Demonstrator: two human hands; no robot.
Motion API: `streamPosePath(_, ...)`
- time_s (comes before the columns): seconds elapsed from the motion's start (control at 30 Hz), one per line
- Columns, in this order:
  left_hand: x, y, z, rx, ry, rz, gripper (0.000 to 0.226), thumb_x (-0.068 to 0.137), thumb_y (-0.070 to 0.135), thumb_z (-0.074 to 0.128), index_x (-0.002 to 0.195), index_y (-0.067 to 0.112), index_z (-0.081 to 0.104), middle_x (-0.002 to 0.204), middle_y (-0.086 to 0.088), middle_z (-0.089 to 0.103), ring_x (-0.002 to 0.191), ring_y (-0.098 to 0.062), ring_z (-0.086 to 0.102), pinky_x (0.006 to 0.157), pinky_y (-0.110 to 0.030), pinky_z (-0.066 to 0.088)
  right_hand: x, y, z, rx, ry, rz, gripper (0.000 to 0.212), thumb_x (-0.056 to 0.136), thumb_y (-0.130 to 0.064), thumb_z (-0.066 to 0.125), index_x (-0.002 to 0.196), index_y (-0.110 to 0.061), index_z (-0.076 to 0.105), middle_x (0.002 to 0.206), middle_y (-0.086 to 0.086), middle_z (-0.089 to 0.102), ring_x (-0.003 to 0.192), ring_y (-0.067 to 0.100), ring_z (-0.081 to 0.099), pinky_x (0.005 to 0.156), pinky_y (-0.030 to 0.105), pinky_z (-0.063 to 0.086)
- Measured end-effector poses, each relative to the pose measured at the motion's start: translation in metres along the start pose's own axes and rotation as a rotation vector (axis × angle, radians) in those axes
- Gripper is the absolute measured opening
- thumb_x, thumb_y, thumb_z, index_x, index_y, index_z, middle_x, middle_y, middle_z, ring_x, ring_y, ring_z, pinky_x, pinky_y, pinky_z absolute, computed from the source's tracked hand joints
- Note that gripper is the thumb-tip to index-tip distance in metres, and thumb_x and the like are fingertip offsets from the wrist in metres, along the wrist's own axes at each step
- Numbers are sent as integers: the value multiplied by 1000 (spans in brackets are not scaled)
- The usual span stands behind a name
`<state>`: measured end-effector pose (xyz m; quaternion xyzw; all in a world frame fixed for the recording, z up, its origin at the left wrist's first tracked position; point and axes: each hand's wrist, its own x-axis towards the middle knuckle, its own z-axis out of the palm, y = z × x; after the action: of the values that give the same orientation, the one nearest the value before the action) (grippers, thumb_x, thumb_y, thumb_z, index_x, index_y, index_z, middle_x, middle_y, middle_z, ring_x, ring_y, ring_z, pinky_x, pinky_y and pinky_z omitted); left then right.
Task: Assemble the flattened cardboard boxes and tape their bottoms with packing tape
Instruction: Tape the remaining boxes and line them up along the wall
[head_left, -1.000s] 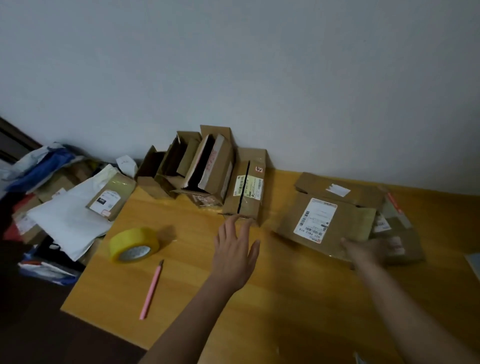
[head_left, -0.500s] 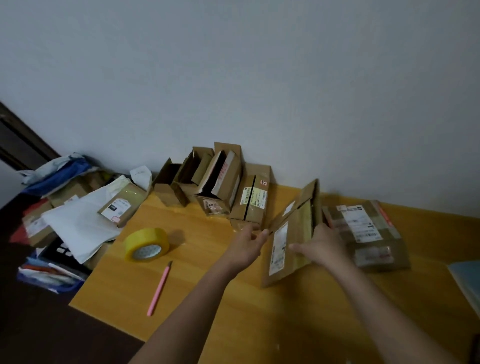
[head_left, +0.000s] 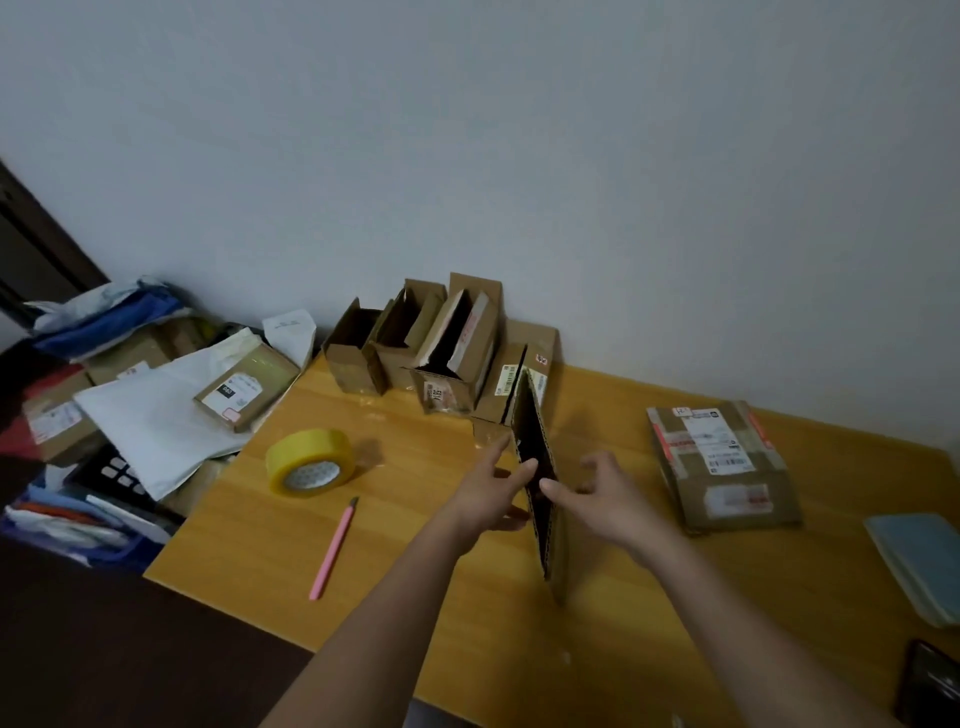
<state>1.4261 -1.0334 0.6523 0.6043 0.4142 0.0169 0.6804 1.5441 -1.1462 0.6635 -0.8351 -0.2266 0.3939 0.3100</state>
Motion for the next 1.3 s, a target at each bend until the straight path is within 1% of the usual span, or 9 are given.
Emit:
streamPosePath(0.17, -11, -6, -17, 0, 29, 26, 44, 97, 0, 47, 134, 24, 38, 101, -8, 63, 85, -27, 69, 71, -40, 61, 0, -18, 10, -64, -8, -153, 79, 90, -17, 66, 151, -34, 19, 155, 6, 30, 135, 27, 39, 90, 31, 44)
streamPosePath(0.33, -25, -13, -56, 9, 85, -29, 91, 89, -3, 59, 152, 36, 6, 110, -16, 60, 72, -21, 70, 55, -28, 57, 5, -36, 17, -227, -124, -222, 90, 87, 5, 56, 148, -49, 17, 149, 7, 37, 78, 12, 55, 48, 20, 44)
streamPosePath(0.57, -52, -28, -108, -88, 102, -161, 61, 89, -1, 56, 139, 31, 42, 110, -19, 61, 68, -25, 69, 70, -39, 62, 7, -58, 33, -223, -60, -279, 53, 84, 12, 51, 127, -17, 61, 128, 9, 59, 102, 25, 58, 70, 35, 58)
streamPosePath(0.7, -64, -43, -124, -15, 72, -209, 67, 85, 16, 72, 143, 30, 41, 93, -14, 63, 72, -27, 70, 75, -40, 61, 19, -63, 50, -255, -10, -283, 49, 84, 11, 51, 123, -15, 65, 127, 9, 60, 94, 18, 54, 59, 19, 46)
streamPosePath(0.83, -70, -54, -137, 339, 67, -163, 92, 72, 35, 84, 148, 39, 31, 145, -15, 37, 117, -32, 56, 64, -29, 60, 27, -60, 55, -79, 6, -358, 24, 93, -19, 62, 117, -26, 61, 113, -6, 61, 93, 13, 58, 75, 26, 50)
streamPosePath(0.97, -60, -71, -144, 602, 308, -21, 80, 73, 32, 83, 142, 37, 43, 138, -6, 27, 130, -29, 35, 105, -35, 39, 30, -55, 57, 294, -122, -343, 3, 94, -25, 61, 94, -22, 59, 103, 2, 60, 97, 19, 61, 98, 49, 51)
streamPosePath(1.03, -55, -77, -145, 628, 340, 54, 71, 75, 31, 82, 139, 32, 50, 146, -5, 24, 137, -27, 28, 112, -35, 30, 30, -49, 61, 168, -132, -412, 14, 96, -26, 57, 90, -25, 70, 108, -4, 57, 109, 17, 56, 105, 46, 44)
streamPosePath(1.13, -49, -79, -144, 586, 284, 117, 59, 78, 30, 79, 133, 25, 58, 159, 2, 19, 143, -21, 25, 114, -36, 30, 27, -36, 66, 51, -267, -362, 40, 99, -45, 45, 129, -24, 62, 136, -17, 35, 136, 10, 31, 112, 32, 25)
streamPosePath(1.3, -45, -82, -136, 395, 291, 149, 9, 85, 31, 72, 86, 22, 74, 150, 4, 40, 138, -17, 38, 104, -32, 37, 35, -5, 62, 202, -468, -177, 90, 61, -94, 49, 136, -44, 51, 162, -12, 3, 149, 18, 11, 120, 50, 18)
